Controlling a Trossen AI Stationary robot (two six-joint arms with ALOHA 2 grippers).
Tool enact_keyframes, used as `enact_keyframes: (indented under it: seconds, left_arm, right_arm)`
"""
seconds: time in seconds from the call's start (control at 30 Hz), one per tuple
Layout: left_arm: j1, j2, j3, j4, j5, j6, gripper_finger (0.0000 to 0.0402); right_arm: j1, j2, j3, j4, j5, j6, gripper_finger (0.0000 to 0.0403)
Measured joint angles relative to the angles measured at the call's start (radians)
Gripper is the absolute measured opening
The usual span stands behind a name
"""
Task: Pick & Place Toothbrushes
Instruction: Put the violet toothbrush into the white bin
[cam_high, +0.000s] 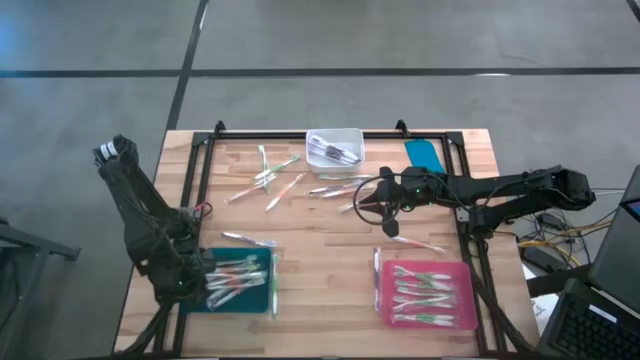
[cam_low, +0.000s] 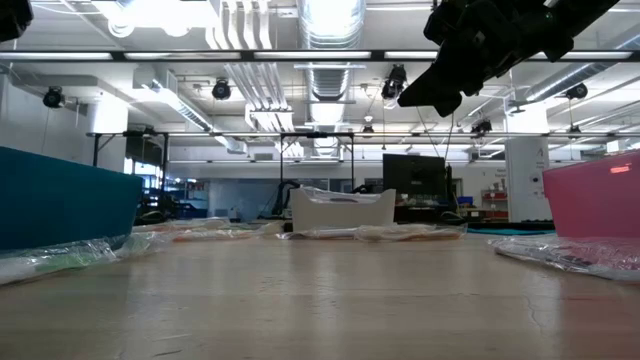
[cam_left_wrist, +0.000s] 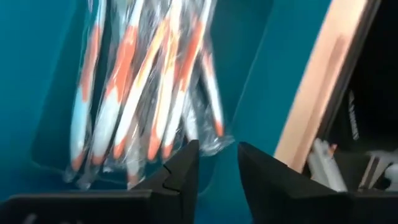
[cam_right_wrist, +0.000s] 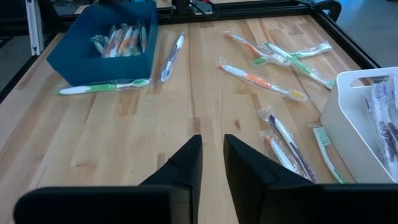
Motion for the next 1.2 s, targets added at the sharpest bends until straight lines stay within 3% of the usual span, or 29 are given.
enact_keyframes:
  seconds: [0.47,0.93,1.2]
  left_arm:
    - [0.066,-0.001,0.118,0.0,-0.446,-0.007,0.01]
    - [0.292,0.001,0.157,0.052,-0.648,0.516,0.01]
    - [0.443,0.008,0.155,0.158,-0.801,0.682,0.0101]
  right_arm:
    - [0.0,0.0,0.0,0.0,0.001,-0.002,0.0055]
    - [0.0,0.0,0.0,0.0,0.001,-0.026,0.01]
    - [0.0,0.0,0.0,0.004,0.001,-0.021,0.0119]
